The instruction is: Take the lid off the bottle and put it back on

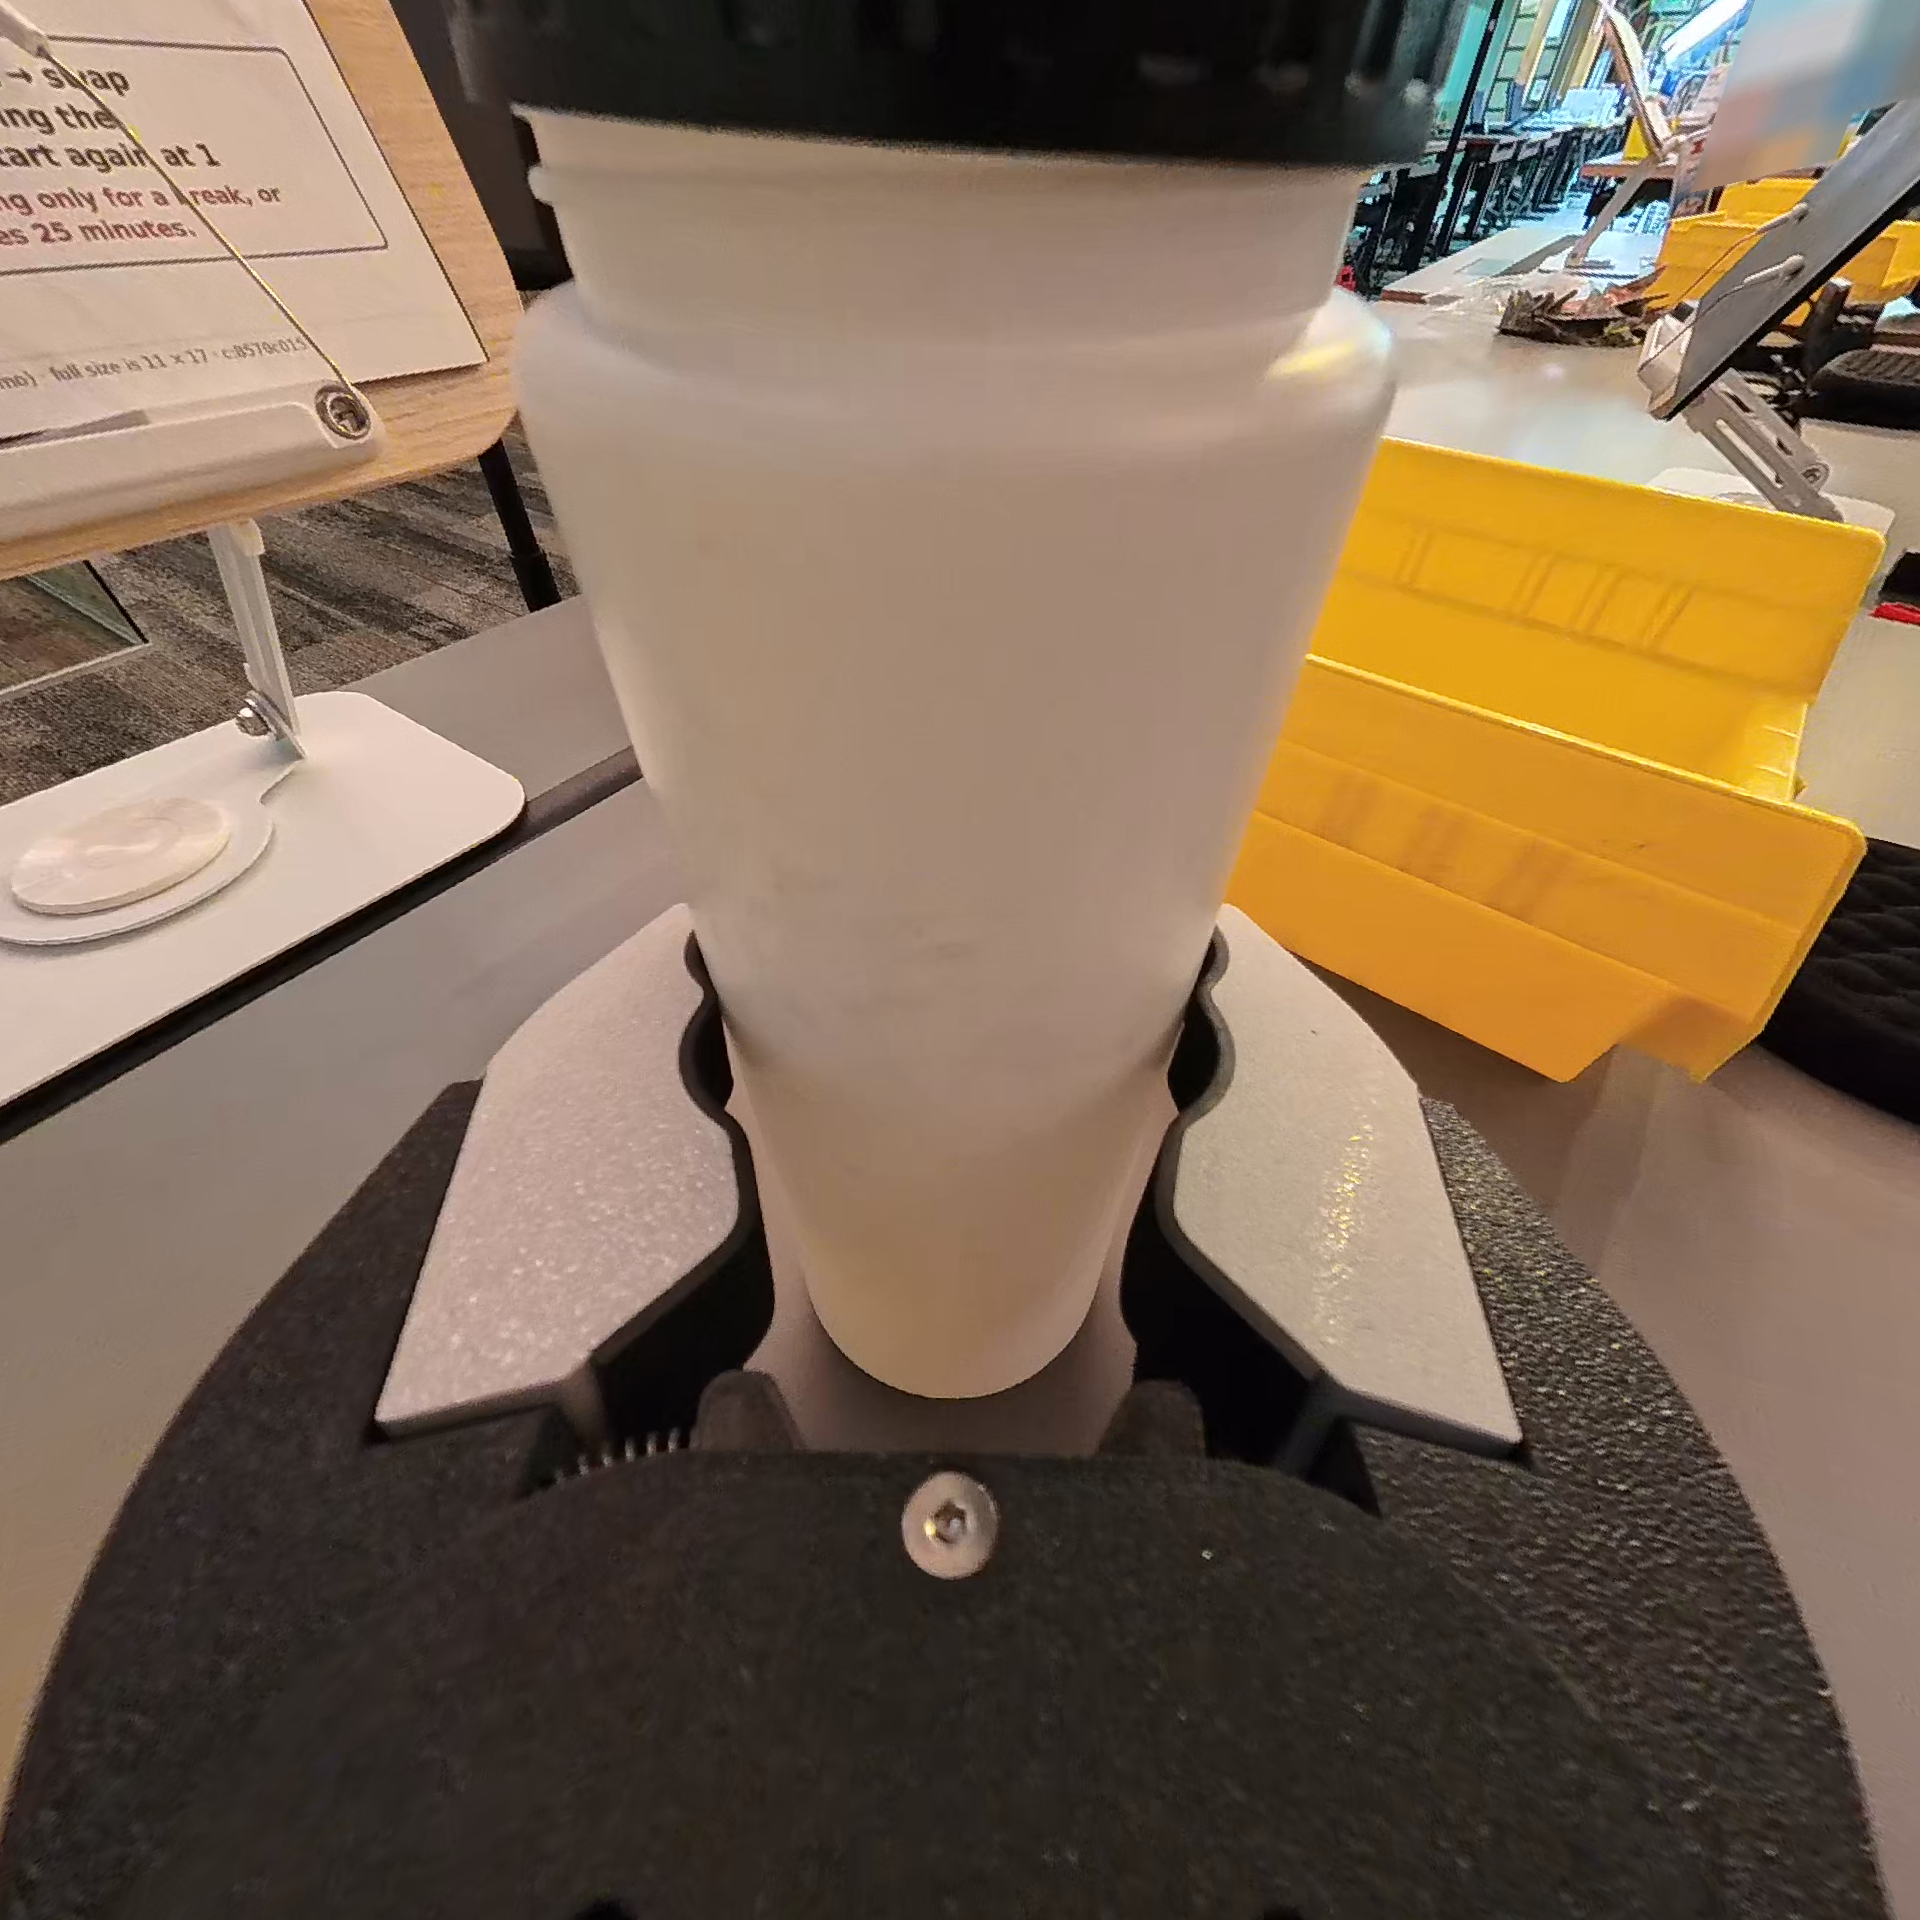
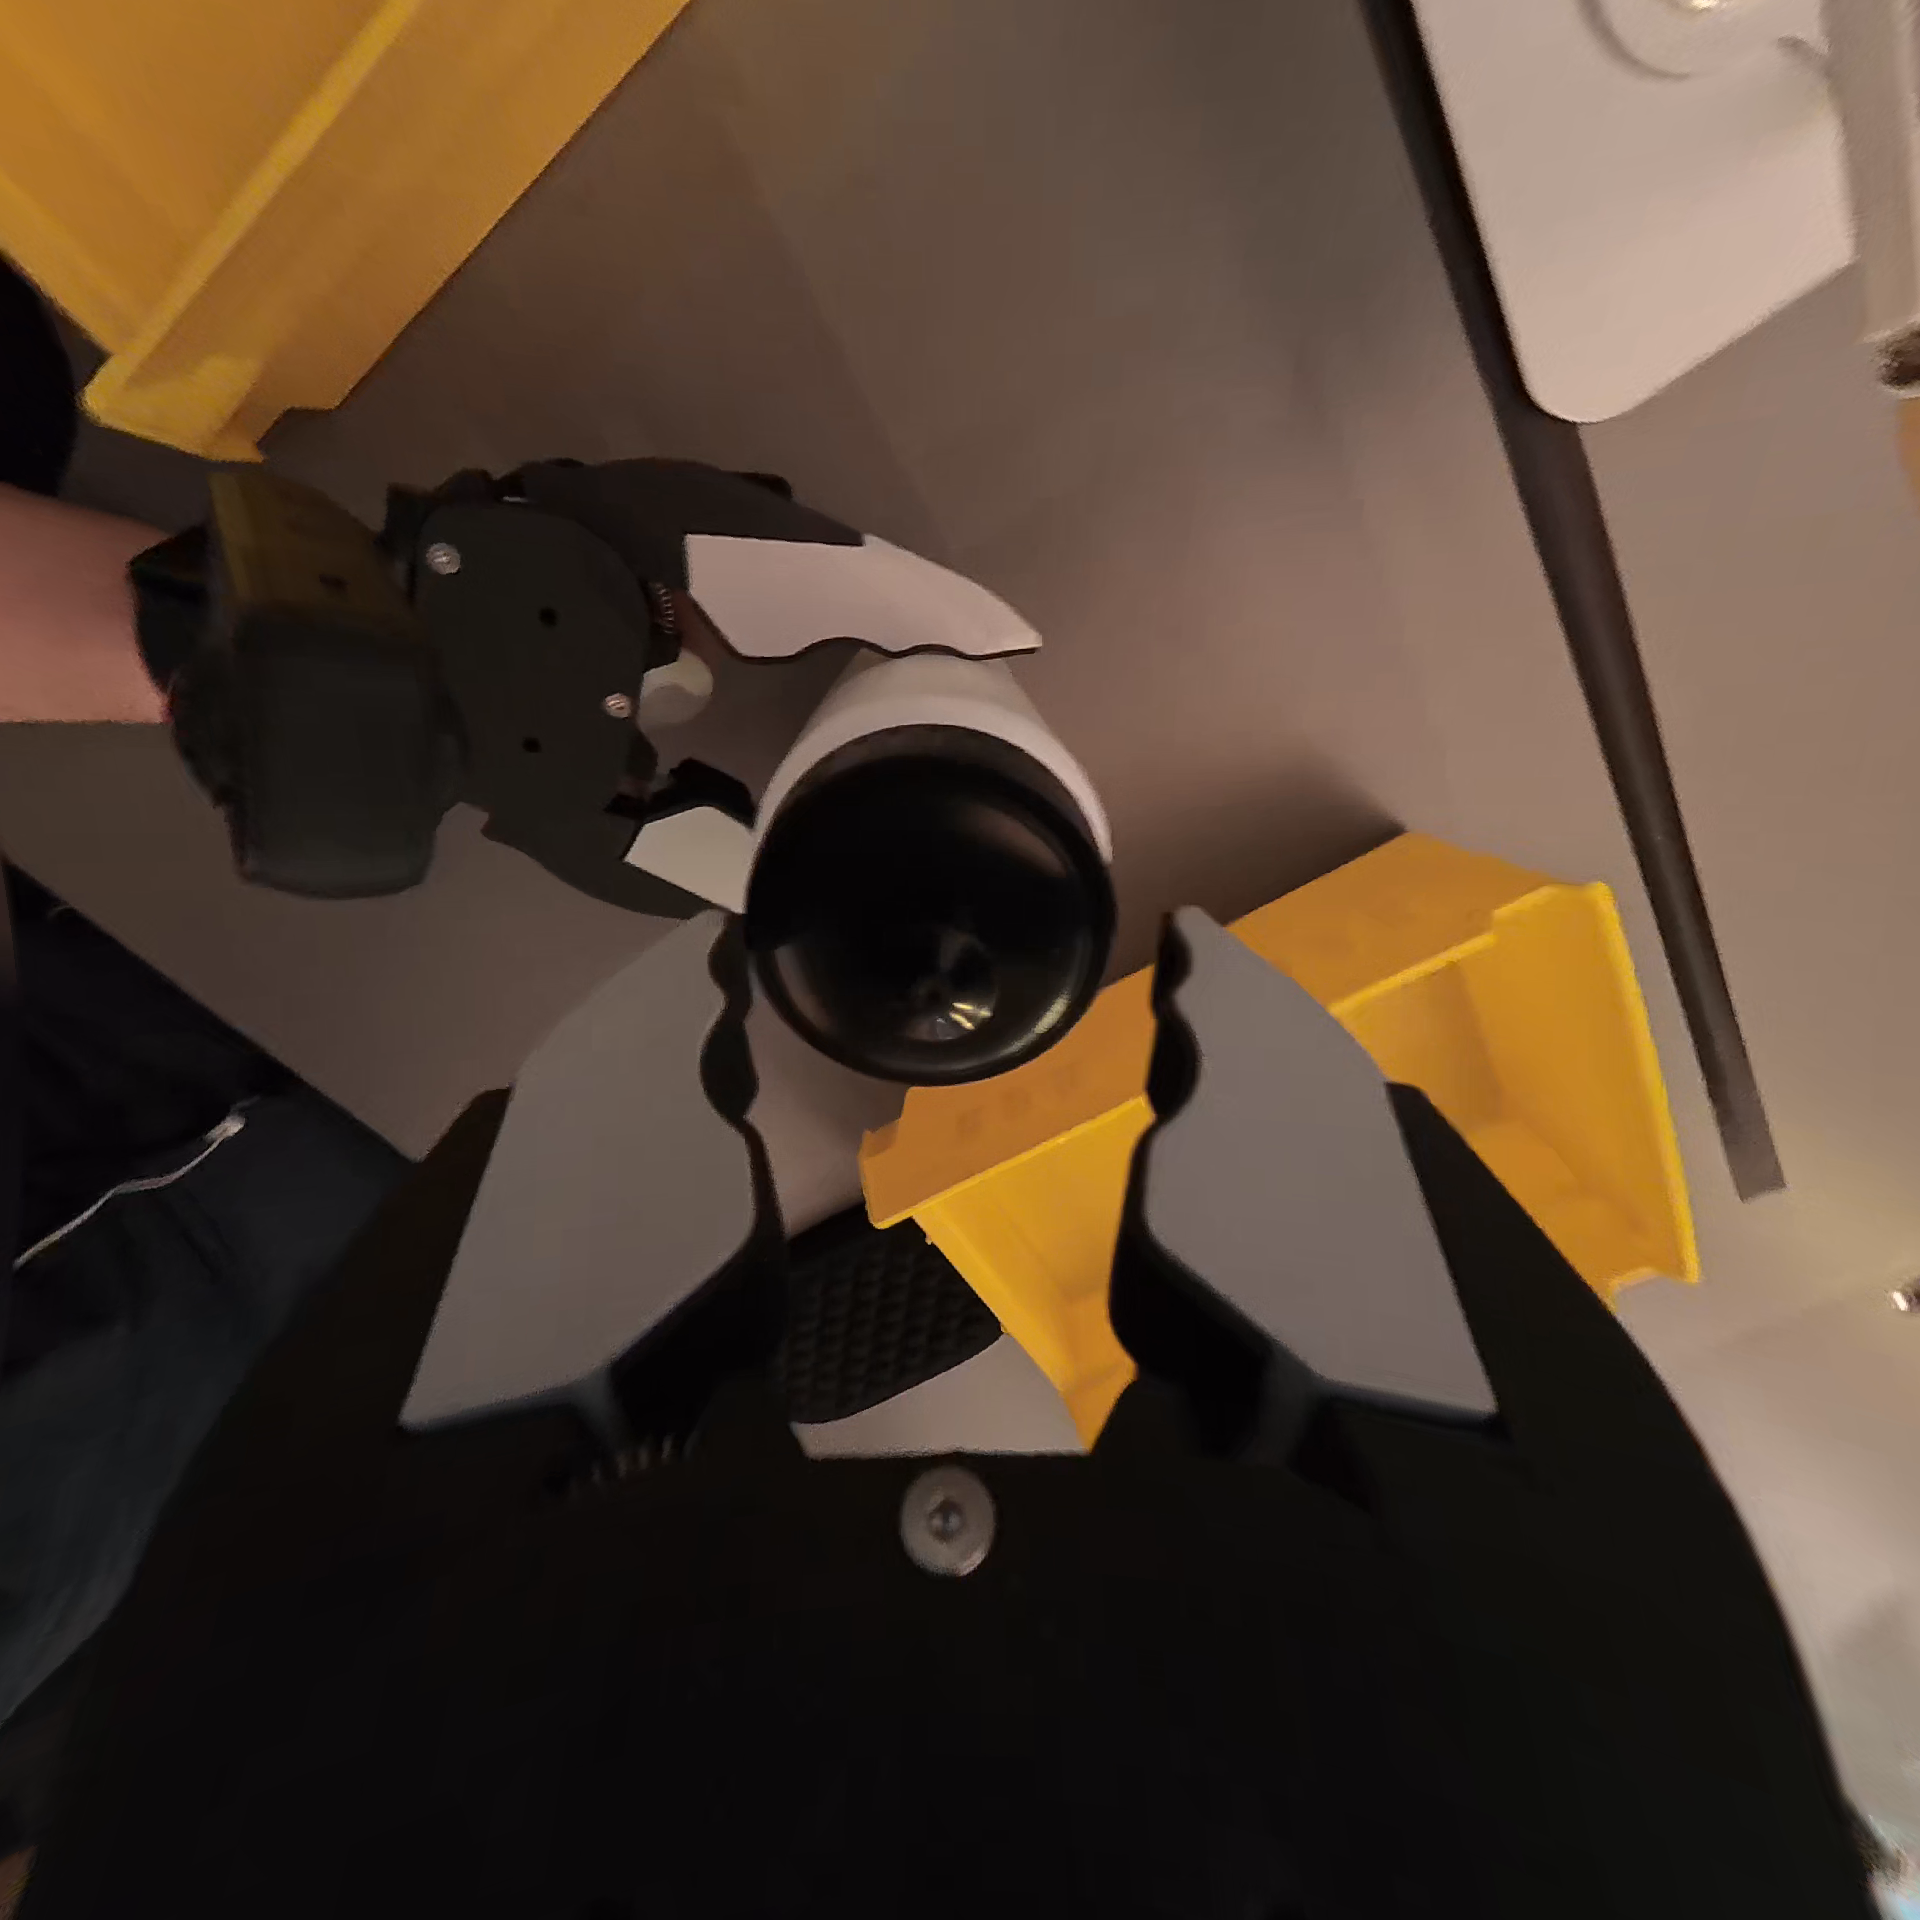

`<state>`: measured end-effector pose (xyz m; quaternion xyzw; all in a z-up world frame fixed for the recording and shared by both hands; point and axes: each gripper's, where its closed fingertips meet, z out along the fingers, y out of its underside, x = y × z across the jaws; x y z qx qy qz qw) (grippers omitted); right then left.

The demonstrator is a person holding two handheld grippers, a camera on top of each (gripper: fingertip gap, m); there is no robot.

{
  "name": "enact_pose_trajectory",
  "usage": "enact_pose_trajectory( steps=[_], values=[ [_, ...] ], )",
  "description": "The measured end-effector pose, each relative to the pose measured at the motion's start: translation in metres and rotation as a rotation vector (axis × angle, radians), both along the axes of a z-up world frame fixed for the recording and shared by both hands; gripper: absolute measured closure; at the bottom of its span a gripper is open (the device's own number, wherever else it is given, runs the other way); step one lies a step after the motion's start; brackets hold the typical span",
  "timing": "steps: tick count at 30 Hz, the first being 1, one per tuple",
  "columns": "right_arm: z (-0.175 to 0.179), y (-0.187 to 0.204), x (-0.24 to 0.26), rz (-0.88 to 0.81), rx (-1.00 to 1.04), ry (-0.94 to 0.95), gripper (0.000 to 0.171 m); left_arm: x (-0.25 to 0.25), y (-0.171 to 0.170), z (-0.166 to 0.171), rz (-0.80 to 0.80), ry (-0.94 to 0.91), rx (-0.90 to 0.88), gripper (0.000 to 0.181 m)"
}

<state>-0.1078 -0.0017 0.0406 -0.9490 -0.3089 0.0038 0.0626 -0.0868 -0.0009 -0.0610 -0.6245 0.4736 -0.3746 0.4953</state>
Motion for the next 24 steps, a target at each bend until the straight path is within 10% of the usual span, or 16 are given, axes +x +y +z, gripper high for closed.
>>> enact_pose_trajectory(
  steps=[14, 24],
  values=[
    [-0.001, -0.010, 0.002, 0.698, 0.018, -0.125, 0.102, 0.002, -0.004, 0.001, -0.043, 0.012, 0.034, 0.096],
    [-0.004, 0.001, 0.007, 0.010, -0.038, 0.000, 0.085, 0.000, 0.001, 0.000, -0.009, 0.013, -0.003, 0.096]
  ],
)
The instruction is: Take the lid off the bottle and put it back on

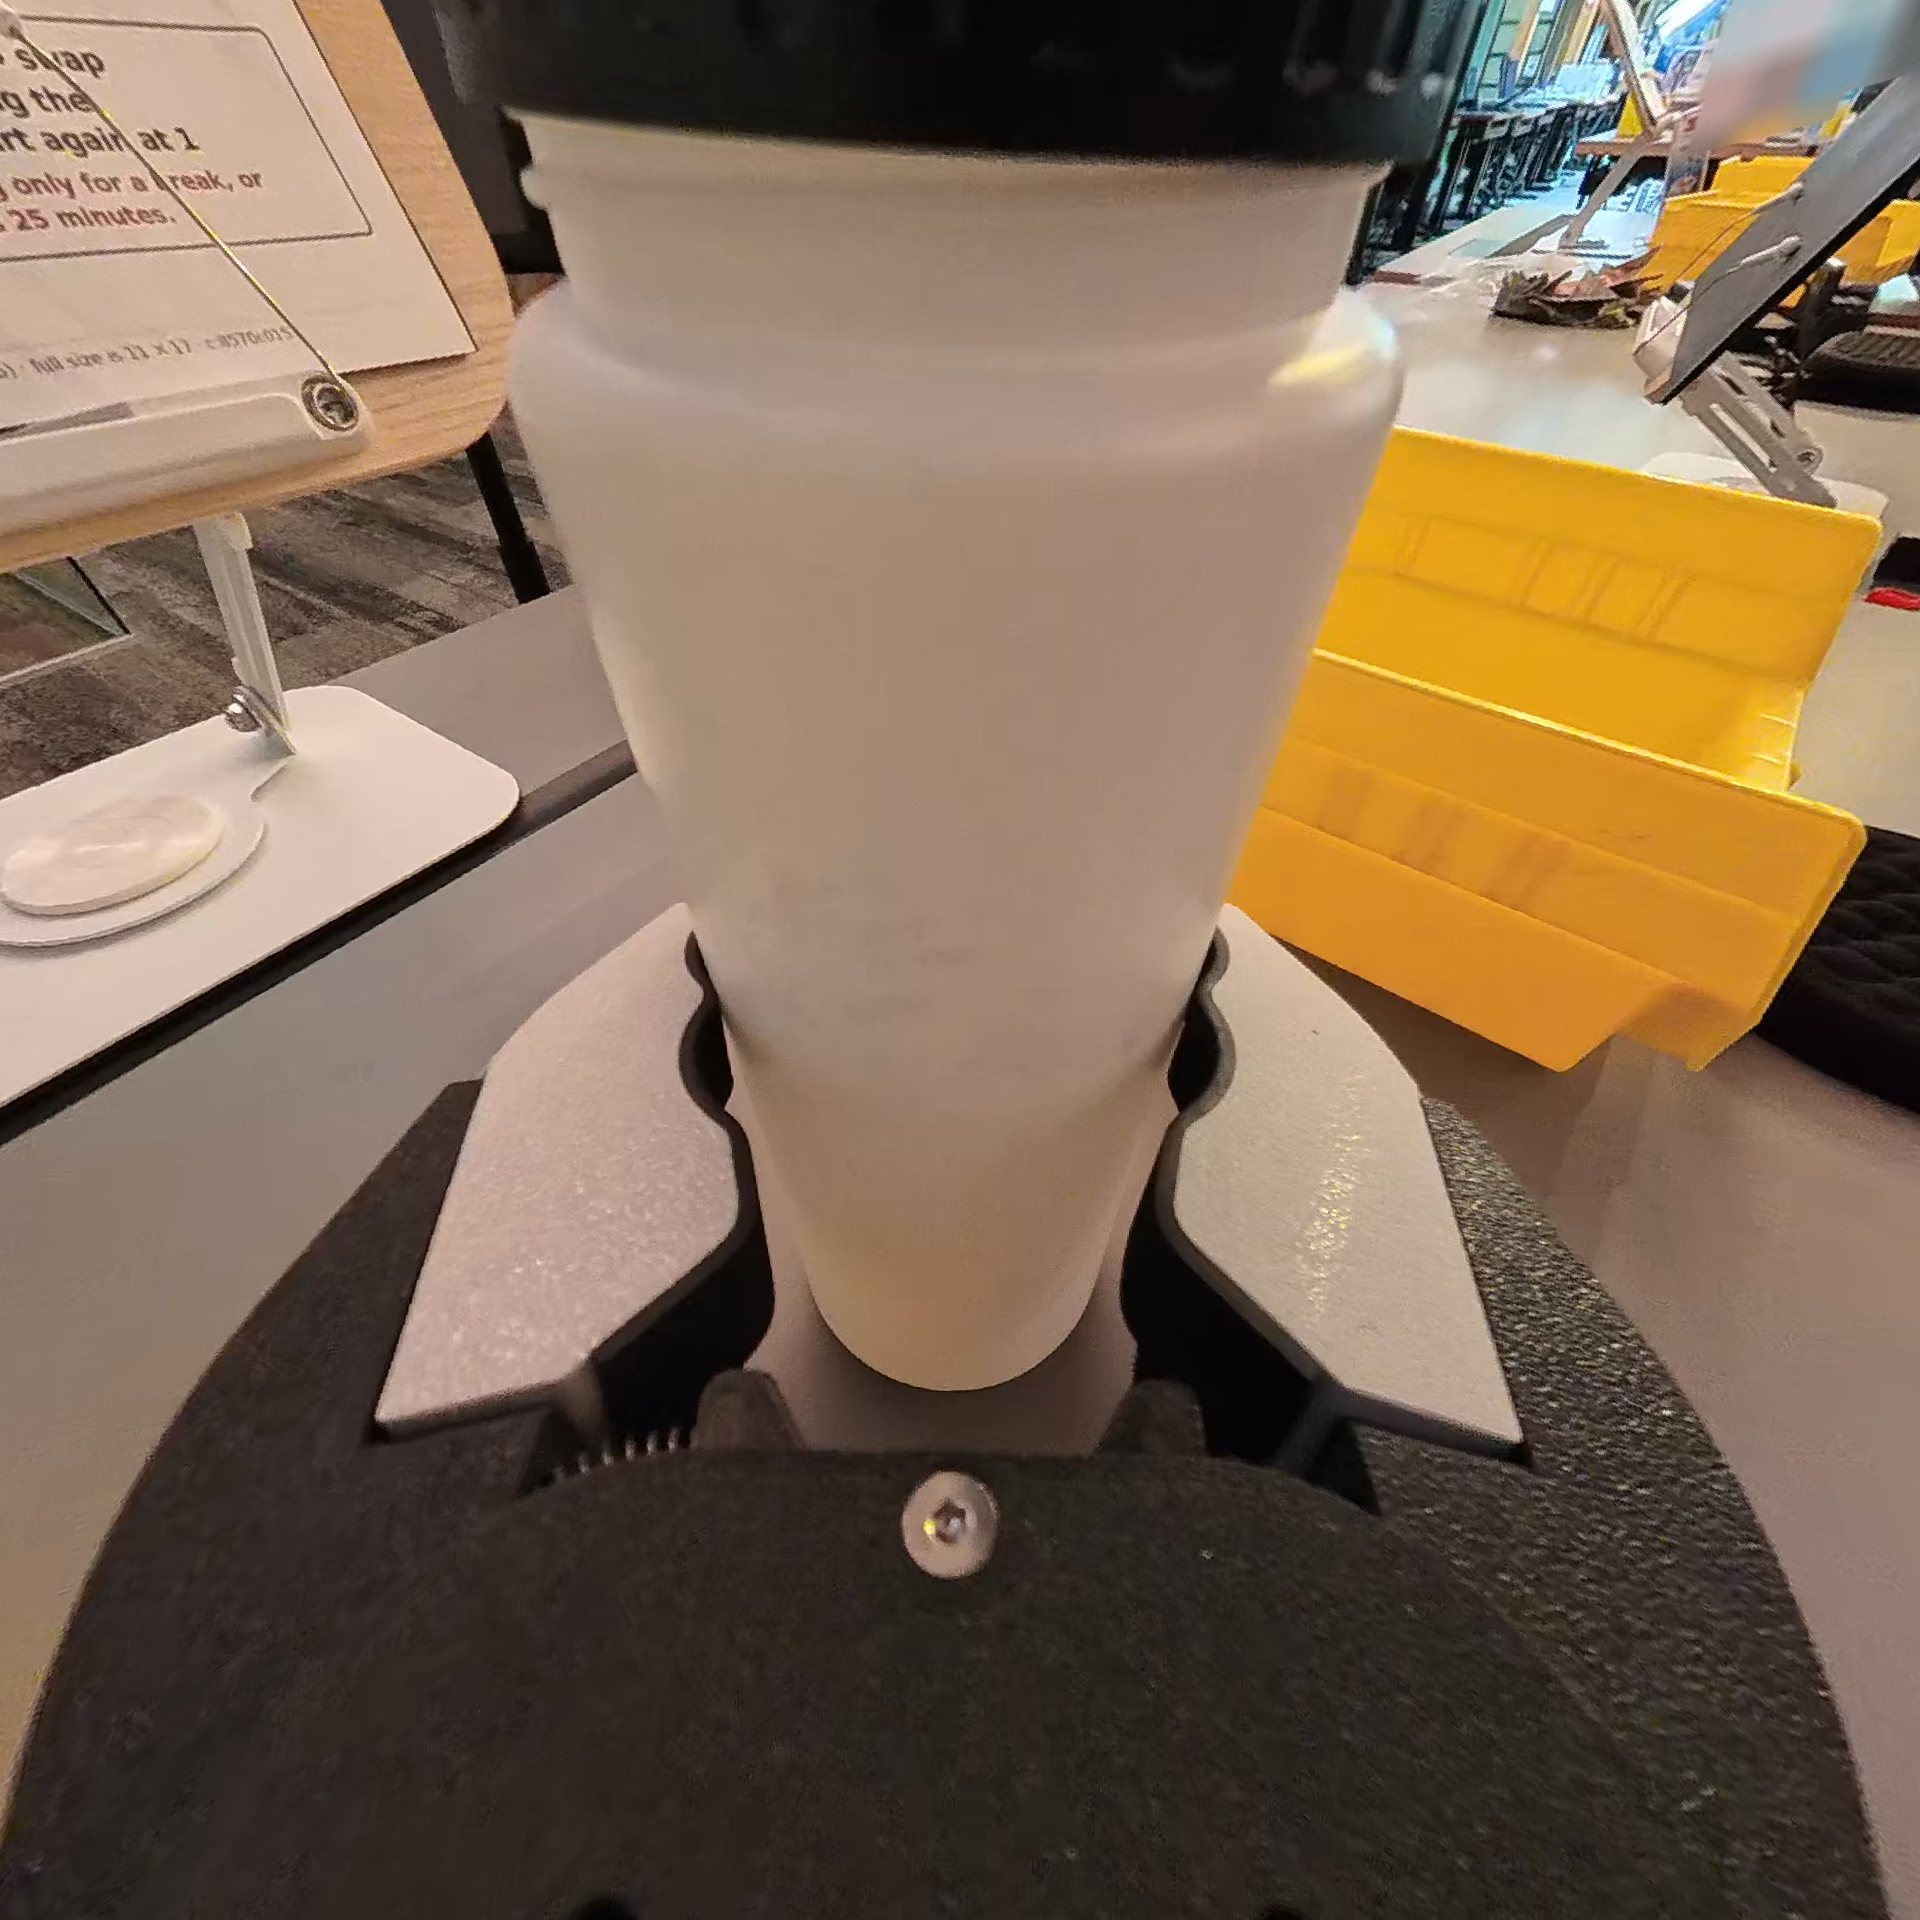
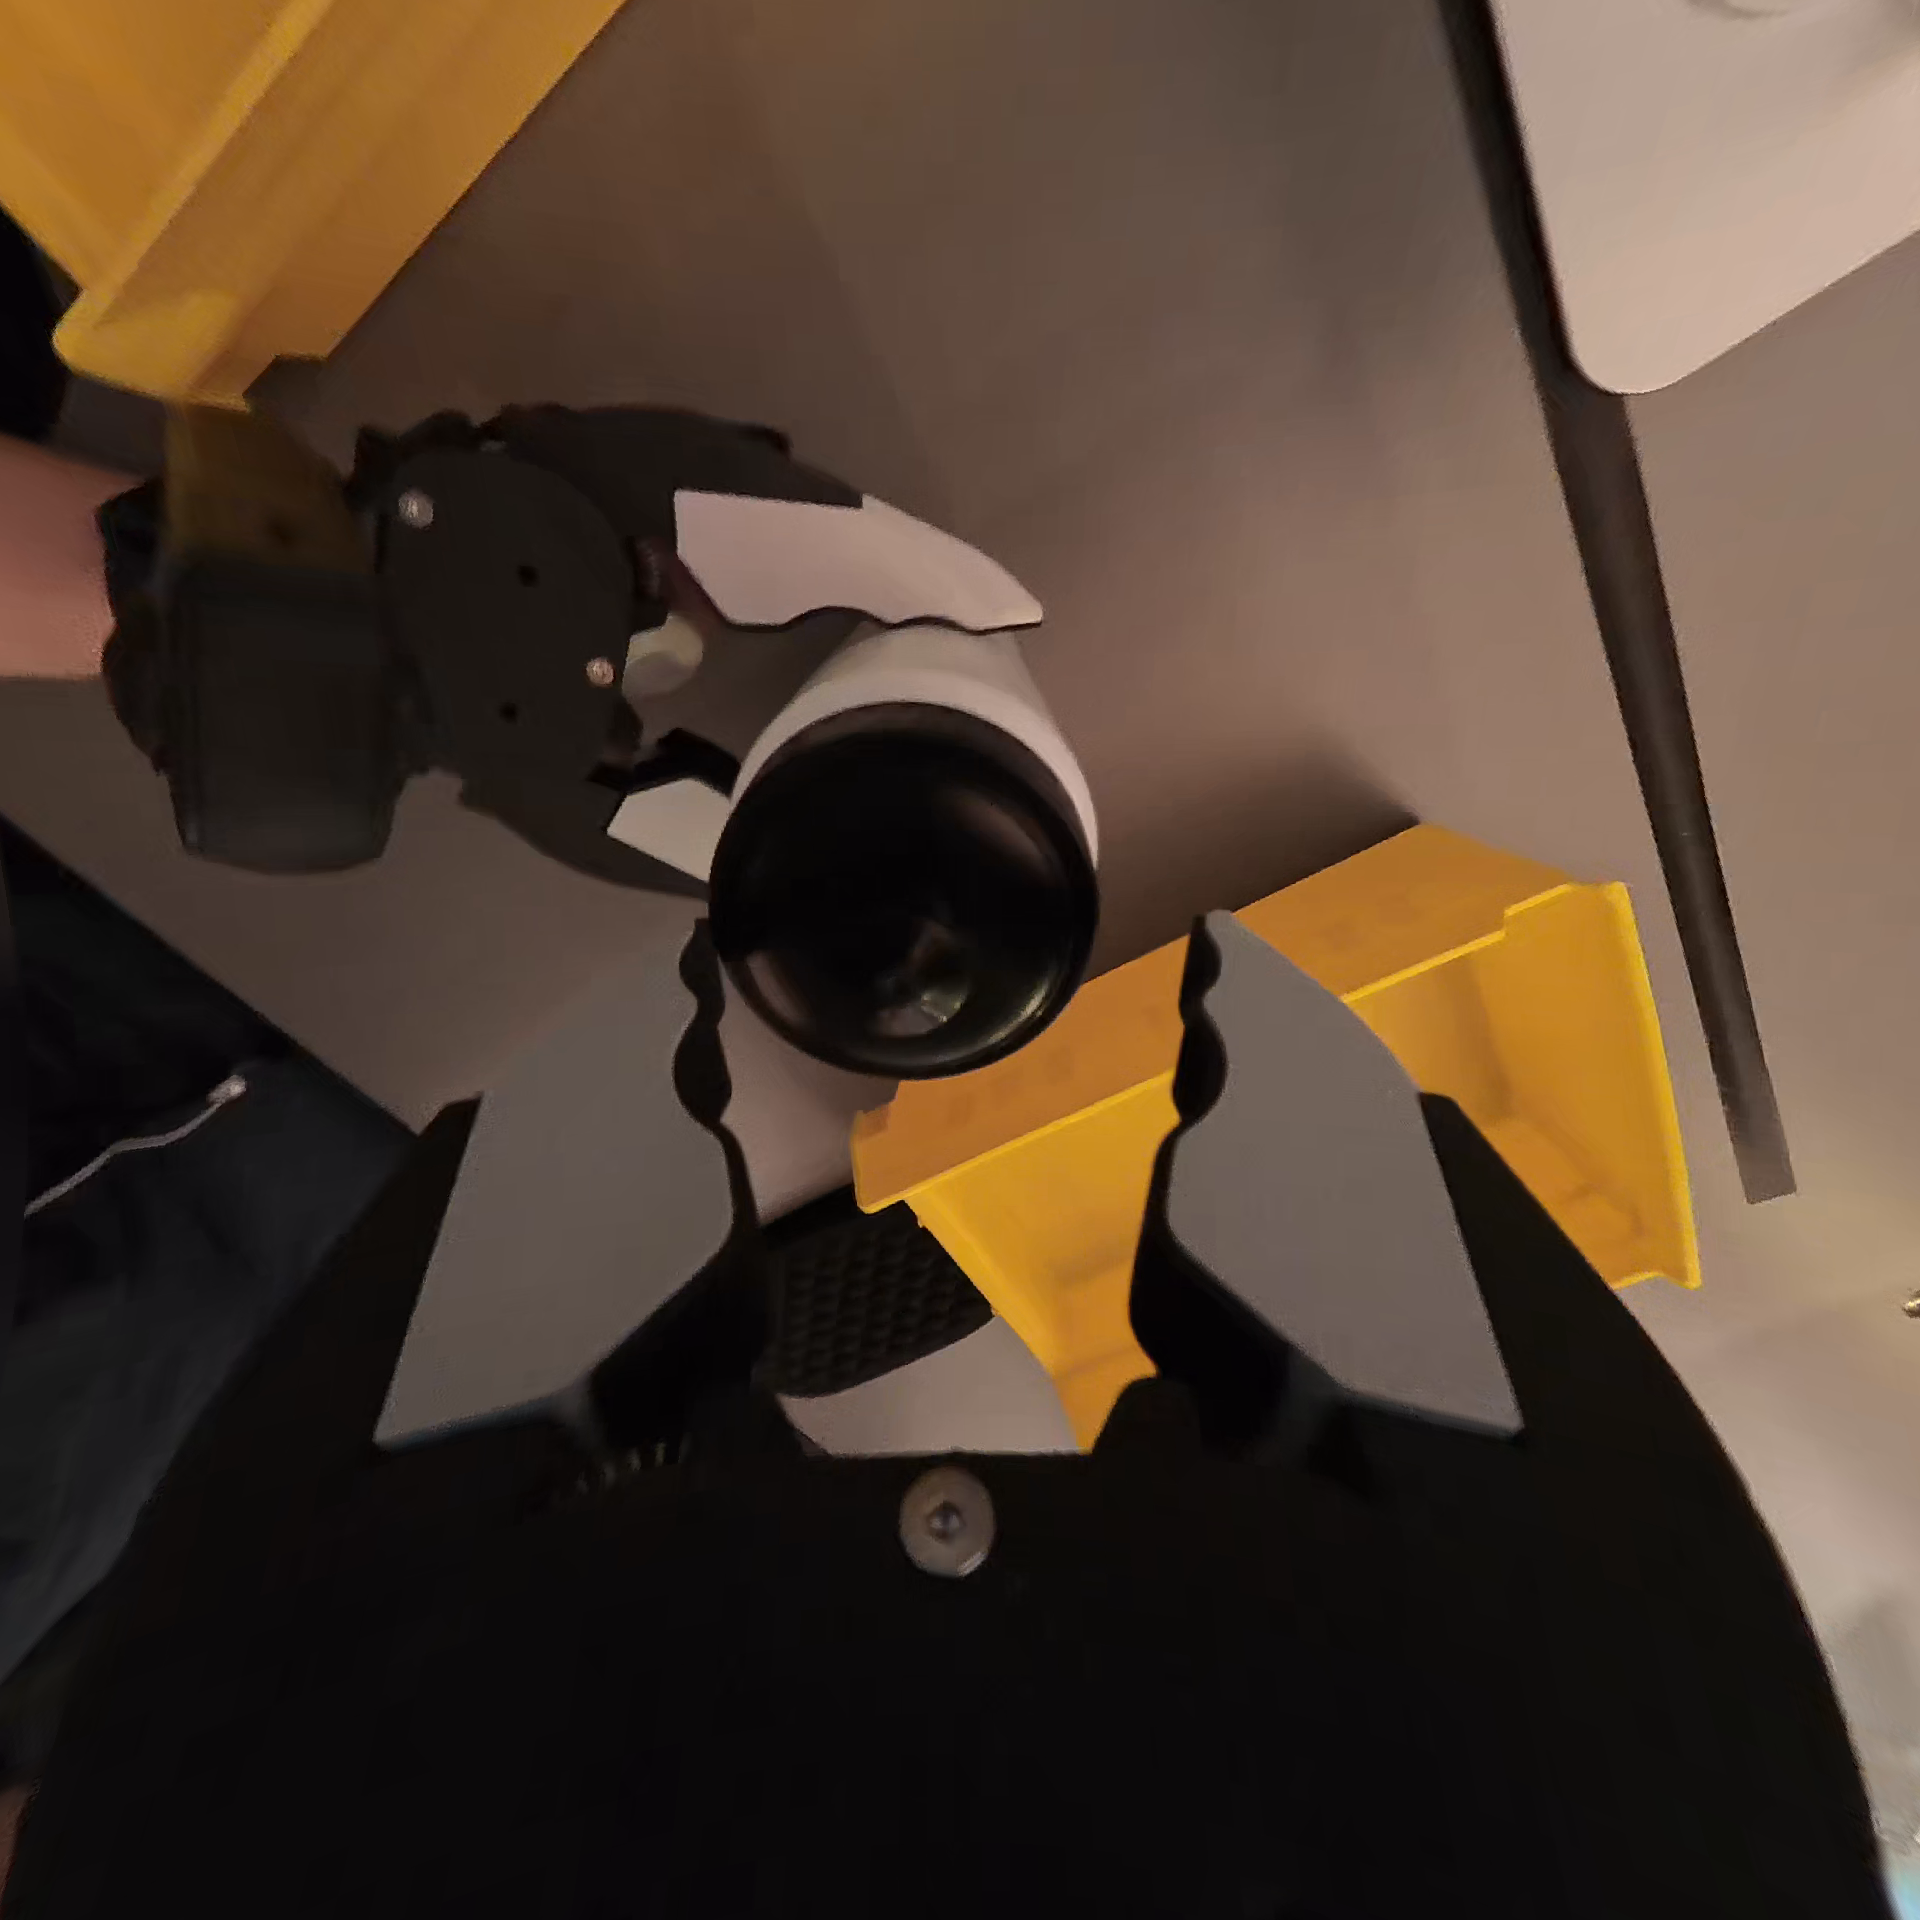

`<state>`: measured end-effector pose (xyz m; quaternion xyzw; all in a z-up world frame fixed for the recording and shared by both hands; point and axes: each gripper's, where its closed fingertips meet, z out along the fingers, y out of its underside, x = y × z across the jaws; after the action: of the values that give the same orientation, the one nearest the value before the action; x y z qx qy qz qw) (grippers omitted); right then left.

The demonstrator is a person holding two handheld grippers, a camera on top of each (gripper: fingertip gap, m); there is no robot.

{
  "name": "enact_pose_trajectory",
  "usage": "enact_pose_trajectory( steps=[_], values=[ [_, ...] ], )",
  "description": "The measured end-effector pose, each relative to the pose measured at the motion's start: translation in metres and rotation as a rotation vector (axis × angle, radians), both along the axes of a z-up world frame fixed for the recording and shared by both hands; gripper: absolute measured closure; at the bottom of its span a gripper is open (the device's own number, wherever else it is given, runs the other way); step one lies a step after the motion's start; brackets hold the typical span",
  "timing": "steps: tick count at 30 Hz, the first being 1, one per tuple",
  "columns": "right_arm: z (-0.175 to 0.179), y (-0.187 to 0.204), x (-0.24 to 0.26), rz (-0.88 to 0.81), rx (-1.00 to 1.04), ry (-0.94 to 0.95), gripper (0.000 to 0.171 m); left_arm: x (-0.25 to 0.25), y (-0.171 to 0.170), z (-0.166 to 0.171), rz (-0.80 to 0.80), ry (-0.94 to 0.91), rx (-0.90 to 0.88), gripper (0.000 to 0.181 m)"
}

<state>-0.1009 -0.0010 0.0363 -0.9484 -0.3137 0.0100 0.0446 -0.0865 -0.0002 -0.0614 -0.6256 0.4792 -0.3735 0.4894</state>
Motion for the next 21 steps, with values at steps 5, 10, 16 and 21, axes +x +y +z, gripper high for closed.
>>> enact_pose_trajectory(
  steps=[5, 10, 16, 21],
  values=[
    [-0.001, 0.000, -0.010, -0.095, -0.003, -0.002, 0.100, 0.000, 0.000, 0.000, 0.000, -0.001, 0.004, 0.096],
    [-0.001, -0.005, -0.009, 0.107, -0.037, -0.063, 0.100, 0.000, -0.003, 0.001, -0.016, -0.001, 0.019, 0.096],
    [0.001, -0.007, -0.009, 0.687, 0.061, -0.157, 0.100, 0.002, -0.004, 0.000, -0.043, -0.006, 0.005, 0.096],
    [0.000, -0.008, -0.007, 0.696, 0.094, -0.130, 0.100, 0.003, -0.007, 0.000, -0.053, -0.002, 0.002, 0.096]
  ],
)
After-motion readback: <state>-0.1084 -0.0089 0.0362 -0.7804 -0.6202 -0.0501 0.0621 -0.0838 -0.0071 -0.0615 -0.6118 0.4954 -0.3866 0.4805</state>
